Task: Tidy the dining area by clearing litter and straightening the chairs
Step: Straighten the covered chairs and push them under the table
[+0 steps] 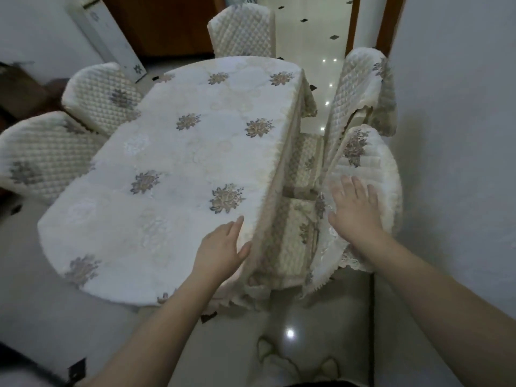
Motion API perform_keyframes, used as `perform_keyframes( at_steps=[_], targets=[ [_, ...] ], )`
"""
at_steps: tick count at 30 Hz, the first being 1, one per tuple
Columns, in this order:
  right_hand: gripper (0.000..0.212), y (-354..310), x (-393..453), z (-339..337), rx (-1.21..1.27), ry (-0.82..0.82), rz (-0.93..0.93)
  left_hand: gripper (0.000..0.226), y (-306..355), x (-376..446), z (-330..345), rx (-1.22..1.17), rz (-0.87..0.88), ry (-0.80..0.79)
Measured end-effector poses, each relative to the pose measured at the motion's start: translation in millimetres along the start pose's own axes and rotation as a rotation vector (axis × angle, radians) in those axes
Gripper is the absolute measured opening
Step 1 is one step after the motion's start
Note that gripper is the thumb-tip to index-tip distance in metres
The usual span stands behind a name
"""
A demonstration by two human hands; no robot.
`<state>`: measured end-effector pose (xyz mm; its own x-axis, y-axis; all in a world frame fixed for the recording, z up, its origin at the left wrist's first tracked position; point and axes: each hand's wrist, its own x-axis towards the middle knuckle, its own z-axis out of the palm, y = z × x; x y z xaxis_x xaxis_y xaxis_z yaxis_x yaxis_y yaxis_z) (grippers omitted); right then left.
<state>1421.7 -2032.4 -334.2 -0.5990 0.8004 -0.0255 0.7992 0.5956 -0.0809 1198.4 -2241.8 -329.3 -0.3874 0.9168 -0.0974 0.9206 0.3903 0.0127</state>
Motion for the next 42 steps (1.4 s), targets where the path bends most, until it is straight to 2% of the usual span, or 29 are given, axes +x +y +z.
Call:
perform_keyframes(
  at_steps=[3,8,21,27,30,35,42],
  targets=[
    [0.066,-44.5,-12.7,3.2,0.088,0.071,-0.152,0.071,-25.9,-29.5,0.5,-0.003,-0.078,0.003],
    [0.062,-104.7,-36.0,14.6,0.074,0.024,-0.295,0.077,-62.5,-86.1,-0.9,0.005,-0.216,0.005],
    [0.06,-299.1,-83.3,17.4,0.051,-0.018,-0.598,0.078,-193.4,-236.5,17.7,-0.144,-0.513,0.068],
    [0.068,-383.2,-119.9,27.6,0.062,-0.045,-0.698,0.081,-249.3,-301.2,40.7,-0.157,-0.611,0.039],
    [0.064,-419.6,-135.8,33.2,0.075,-0.04,-0.727,0.08,-274.2,-328.4,49.7,-0.144,-0.644,0.017],
    [0.061,-460.4,-154.5,38.3,0.059,-0.034,-0.773,0.076,-299.7,-358.6,57.1,-0.153,-0.688,0.043],
    [0.061,-477.9,-164.8,40.9,0.048,-0.024,-0.804,0.077,-314.2,-371.5,61.5,-0.185,-0.698,0.049]
  ],
)
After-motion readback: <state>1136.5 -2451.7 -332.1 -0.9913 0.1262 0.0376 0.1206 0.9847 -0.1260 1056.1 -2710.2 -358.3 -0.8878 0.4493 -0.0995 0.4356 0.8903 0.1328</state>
